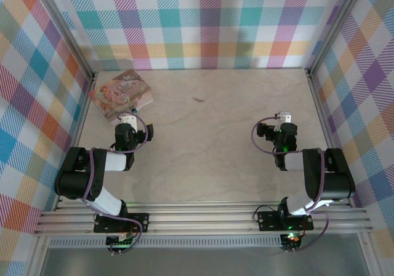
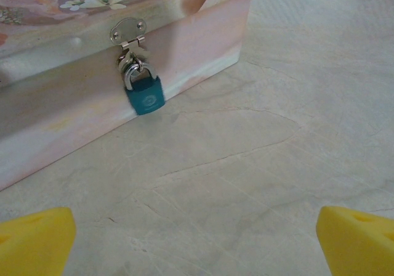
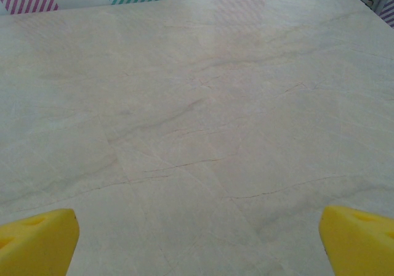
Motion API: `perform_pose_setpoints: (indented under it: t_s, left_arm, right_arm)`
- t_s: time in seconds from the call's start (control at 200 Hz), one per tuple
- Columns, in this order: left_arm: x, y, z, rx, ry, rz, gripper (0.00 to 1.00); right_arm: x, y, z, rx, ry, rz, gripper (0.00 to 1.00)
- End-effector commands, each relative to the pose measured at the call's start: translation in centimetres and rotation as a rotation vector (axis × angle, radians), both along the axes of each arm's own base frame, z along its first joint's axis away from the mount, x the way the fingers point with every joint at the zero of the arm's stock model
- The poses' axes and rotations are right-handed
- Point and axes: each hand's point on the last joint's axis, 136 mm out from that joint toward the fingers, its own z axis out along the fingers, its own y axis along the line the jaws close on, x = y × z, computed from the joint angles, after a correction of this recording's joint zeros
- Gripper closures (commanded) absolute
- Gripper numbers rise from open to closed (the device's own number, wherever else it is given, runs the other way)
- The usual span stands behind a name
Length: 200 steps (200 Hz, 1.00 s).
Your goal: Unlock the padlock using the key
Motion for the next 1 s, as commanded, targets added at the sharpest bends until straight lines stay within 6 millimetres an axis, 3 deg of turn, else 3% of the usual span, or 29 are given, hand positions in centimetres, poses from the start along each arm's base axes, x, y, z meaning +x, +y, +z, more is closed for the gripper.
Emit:
perform_pose_setpoints:
  t_s: [0.0,0.775,0.995]
  left_arm:
    - [0.2,0.1,0.2,-0.012,-0.003,-0.001,0.0]
    - [0.2,0.1,0.2,-0.012,-0.005,0.0,0.0]
    - [0.7,0.1,2.1,-0.027,0.106,0.016,0.0]
  right_arm:
    - [0.8,0.5,0.9,-0.002,-0.028,0.023,0.0]
    - [0.8,0.5,0.9,-0.002,-0.028,0.022,0.0]
    - [0.7,0.6,1.3,-0.003,-0.032,0.032,0.0]
